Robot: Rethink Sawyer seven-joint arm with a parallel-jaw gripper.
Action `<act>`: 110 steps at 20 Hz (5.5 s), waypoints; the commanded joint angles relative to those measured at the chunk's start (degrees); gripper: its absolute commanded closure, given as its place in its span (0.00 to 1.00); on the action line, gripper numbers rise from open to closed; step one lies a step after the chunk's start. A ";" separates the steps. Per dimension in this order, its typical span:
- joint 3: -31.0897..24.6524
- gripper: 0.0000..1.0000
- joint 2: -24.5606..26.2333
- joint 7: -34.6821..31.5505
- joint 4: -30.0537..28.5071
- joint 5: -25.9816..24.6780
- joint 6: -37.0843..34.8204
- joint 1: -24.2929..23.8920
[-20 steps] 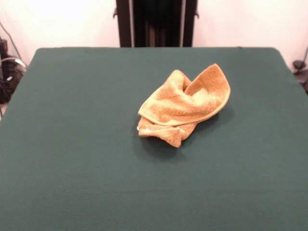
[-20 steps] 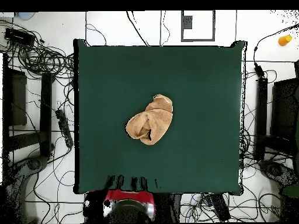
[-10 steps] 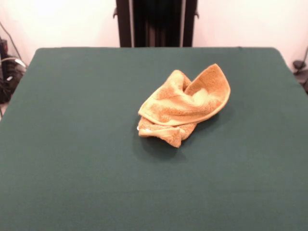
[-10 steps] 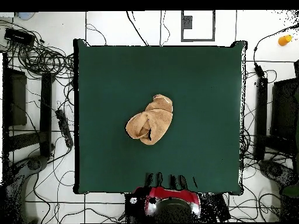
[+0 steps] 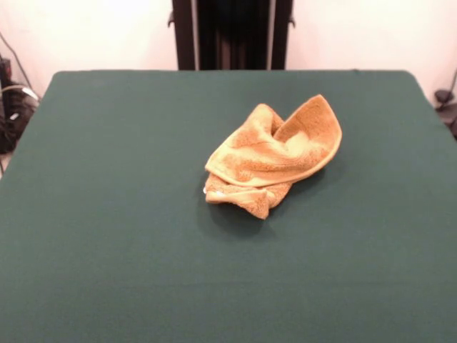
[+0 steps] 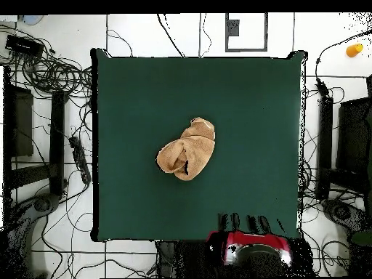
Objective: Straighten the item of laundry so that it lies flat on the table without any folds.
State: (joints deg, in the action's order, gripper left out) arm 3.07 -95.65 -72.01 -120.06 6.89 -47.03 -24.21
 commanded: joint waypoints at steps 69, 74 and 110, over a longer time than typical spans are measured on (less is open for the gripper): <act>17.60 0.00 33.46 95.39 -39.08 109.95 21.21 41.05; 17.31 0.00 33.46 91.85 -38.38 114.34 20.61 46.63; 17.44 0.00 68.22 65.67 -12.83 159.41 6.80 94.40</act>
State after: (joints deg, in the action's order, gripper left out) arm 21.17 -28.61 11.83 -138.22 166.53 -38.64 70.91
